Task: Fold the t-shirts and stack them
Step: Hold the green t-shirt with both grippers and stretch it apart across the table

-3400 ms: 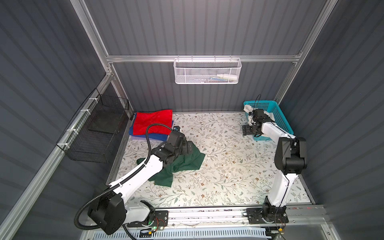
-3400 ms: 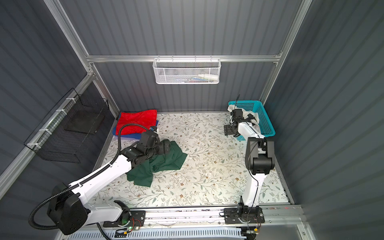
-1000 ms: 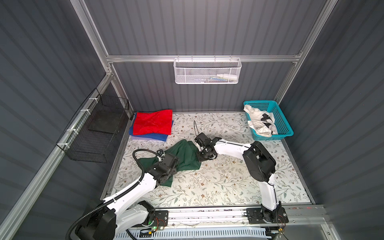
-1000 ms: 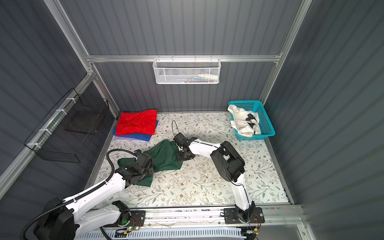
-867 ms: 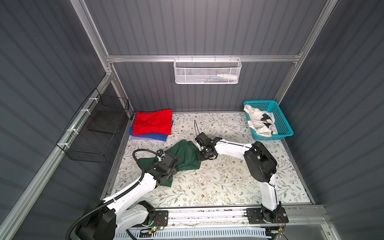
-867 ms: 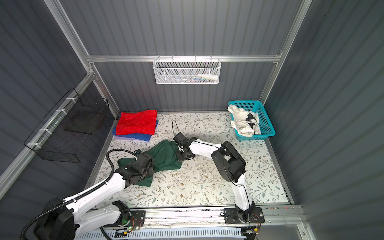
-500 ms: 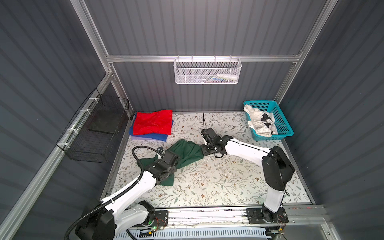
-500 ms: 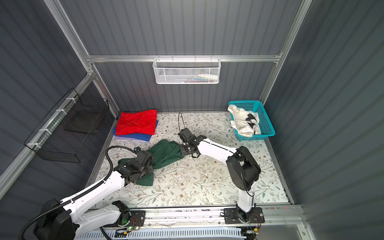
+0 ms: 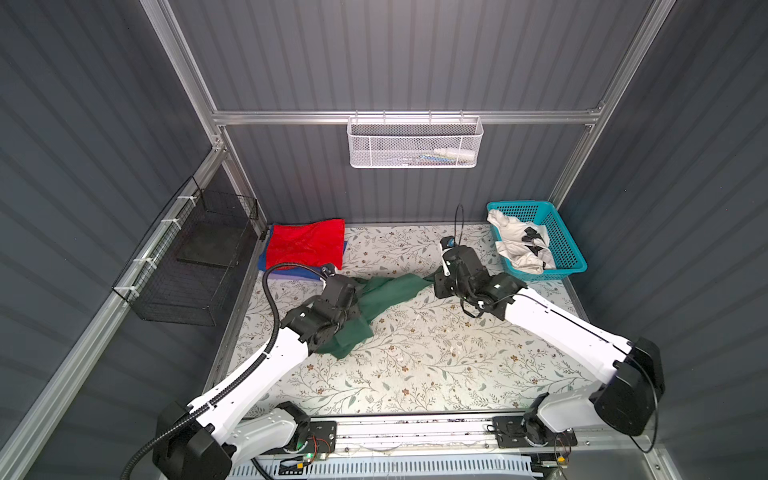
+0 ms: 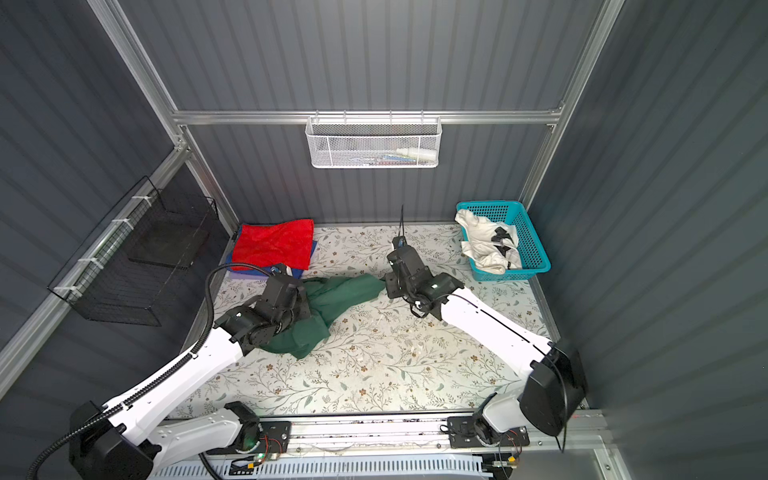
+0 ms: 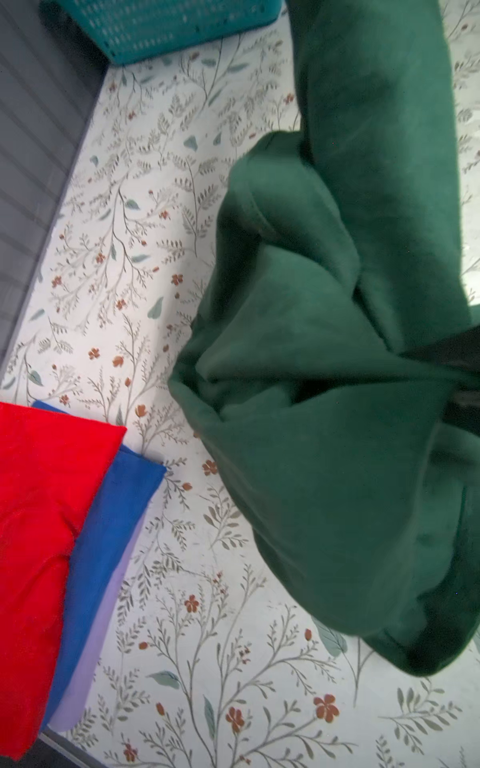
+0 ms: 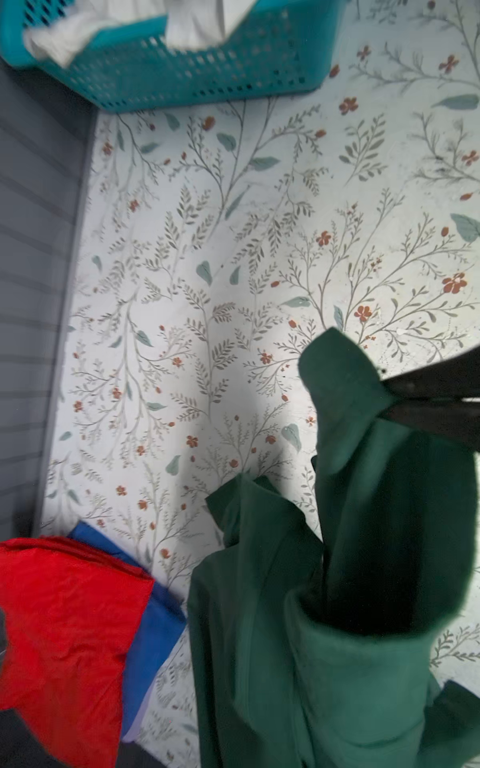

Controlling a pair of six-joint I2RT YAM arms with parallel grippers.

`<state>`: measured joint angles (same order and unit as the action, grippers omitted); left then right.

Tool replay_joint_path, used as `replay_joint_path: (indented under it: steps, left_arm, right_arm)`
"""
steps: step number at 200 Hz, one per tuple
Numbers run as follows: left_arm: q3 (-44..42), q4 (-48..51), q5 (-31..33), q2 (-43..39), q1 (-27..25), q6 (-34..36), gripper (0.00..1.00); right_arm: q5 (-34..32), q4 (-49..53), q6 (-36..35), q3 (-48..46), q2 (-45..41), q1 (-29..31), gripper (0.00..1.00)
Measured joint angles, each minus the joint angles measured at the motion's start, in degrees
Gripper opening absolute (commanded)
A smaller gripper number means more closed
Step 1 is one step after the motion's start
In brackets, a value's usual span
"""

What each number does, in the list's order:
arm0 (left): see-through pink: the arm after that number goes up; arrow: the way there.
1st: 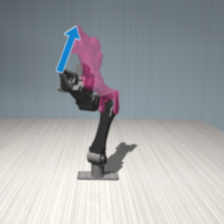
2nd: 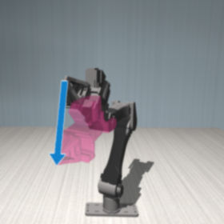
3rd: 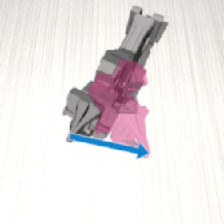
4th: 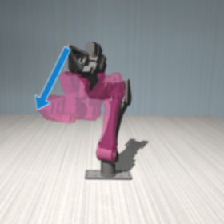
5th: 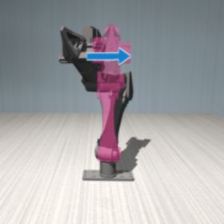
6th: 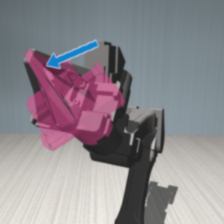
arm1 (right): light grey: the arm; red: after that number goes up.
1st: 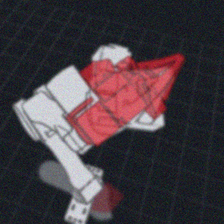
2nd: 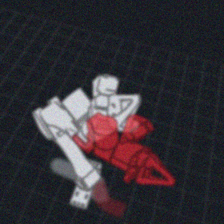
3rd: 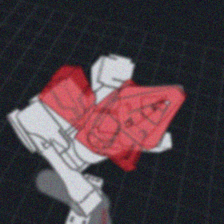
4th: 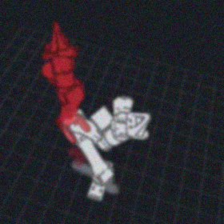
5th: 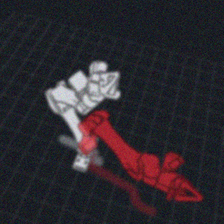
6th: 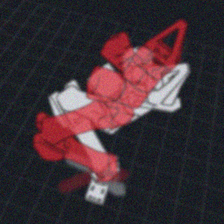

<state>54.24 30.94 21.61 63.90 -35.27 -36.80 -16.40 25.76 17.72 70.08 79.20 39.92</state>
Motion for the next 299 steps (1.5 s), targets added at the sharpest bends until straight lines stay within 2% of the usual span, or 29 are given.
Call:
replay_joint_path:
  steps: [3,13,42,56,60,73,96,174,206,238,299]
  left_arm:
    - [0.26,-0.22,-0.46,0.04,0.0,0.28,0.0]
    - [1.11,-0.96,-1.81,0.17,0.0,0.9,0.16]
    - [2.29,-3.37,-4.59,1.66,0.0,2.38,0.3]
    - [2.29,-4.39,-5.25,2.69,0.0,2.93,0.44]
    - [2.29,-4.68,-5.31,3.02,0.0,3.17,0.46]
    - [2.29,-5.66,-5.88,4.22,0.0,3.26,0.46]
    - [2.19,-7.72,-6.82,6.19,0.02,3.3,0.39]
    - [-2.84,-12.04,-11.56,9.49,-0.09,1.88,0.4]
    - [-7.1,-15.15,-13.38,10.58,-3.74,-1.46,0.44]
    - [-7.34,-18.47,-15.67,16.55,-8.81,-3.85,0.46]
    - [-5.46,-19.56,-18.08,25.4,-9.11,-4.83,0.5]
  right_arm:
    - [-0.15,0.07,-0.09,0.0,-0.66,-0.02,0.0]
    - [-0.63,0.7,-0.37,0.0,-2.8,-0.2,0.0]
    - [-2.03,2.97,-1.07,0.0,-8.11,-1.64,0.0]
    - [-2.54,3.96,-1.2,0.0,-10.08,-2.8,0.0]
    - [-2.75,4.35,-1.22,0.0,-10.62,-3.15,0.0]
    - [-3.19,5.49,-1.2,-0.02,-11.98,-4.15,0.0]
    - [-3.91,7.04,-0.81,-0.48,-13.35,-5.18,0.0]
    - [-5.75,12.17,1.86,-4.98,-16.72,-8.02,0.0]
    - [-5.66,12.2,2.78,-5.9,-16.87,-8.39,0.0]
    - [-5.07,12.0,3.08,-6.93,-16.72,-8.68,0.0]
    - [-3.67,11.06,3.3,-8.81,-16.55,-9.25,0.0]
